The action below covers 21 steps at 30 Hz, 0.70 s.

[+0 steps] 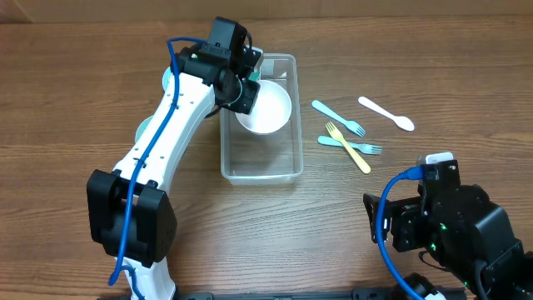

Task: Pack container
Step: 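Place the white bowl in the container center with the left gripper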

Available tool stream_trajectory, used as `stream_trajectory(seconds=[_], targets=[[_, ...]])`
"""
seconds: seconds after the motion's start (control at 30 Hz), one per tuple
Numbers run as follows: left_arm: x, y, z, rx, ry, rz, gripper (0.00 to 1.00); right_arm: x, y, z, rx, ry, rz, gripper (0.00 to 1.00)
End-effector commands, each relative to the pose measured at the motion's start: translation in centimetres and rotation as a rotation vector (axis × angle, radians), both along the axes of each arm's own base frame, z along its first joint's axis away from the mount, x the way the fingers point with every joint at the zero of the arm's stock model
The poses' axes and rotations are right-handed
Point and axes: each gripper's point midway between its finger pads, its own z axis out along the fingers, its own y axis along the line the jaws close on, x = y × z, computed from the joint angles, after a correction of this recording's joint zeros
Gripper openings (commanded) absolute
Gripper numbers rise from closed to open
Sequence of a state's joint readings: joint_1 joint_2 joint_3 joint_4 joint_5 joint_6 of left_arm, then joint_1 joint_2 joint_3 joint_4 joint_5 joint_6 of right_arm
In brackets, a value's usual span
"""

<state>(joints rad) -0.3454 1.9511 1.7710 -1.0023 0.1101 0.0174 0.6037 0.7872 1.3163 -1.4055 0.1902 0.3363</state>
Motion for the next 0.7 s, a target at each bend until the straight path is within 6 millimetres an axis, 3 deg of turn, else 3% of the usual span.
stream_trajectory(seconds=[0.0,0.17,0.47,0.5,0.53,0.67], targets=[[-0.5,1.0,-1.7,0.039,0.017,0.039,0.04,0.1,-0.1,0.3,0.003,-0.013,-0.010,1.00],[-1.7,1.3,-5.4,0.047,0.066,0.063,0.04,0.1,-0.1,0.3,0.003,-0.013,-0.010,1.00],[-2.0,2.2,-6.9,0.085,0.069,0.090,0.05,0.1,-0.1,0.3,0.003,-0.013,-0.010,1.00],[-2.0,2.2,-6.9,0.084,0.068,0.091,0.20,0.1,-0.1,0.3,0.003,-0.013,-0.010,1.00],[-2.0,2.2,-6.9,0.083,0.068,0.093,0.25,0.1,-0.1,0.3,0.003,-0.013,-0.010,1.00],[-1.9,2.1,-6.9,0.081,0.066,0.097,0.30,0.1,-0.1,0.3,0.003,-0.013,-0.010,1.00]])
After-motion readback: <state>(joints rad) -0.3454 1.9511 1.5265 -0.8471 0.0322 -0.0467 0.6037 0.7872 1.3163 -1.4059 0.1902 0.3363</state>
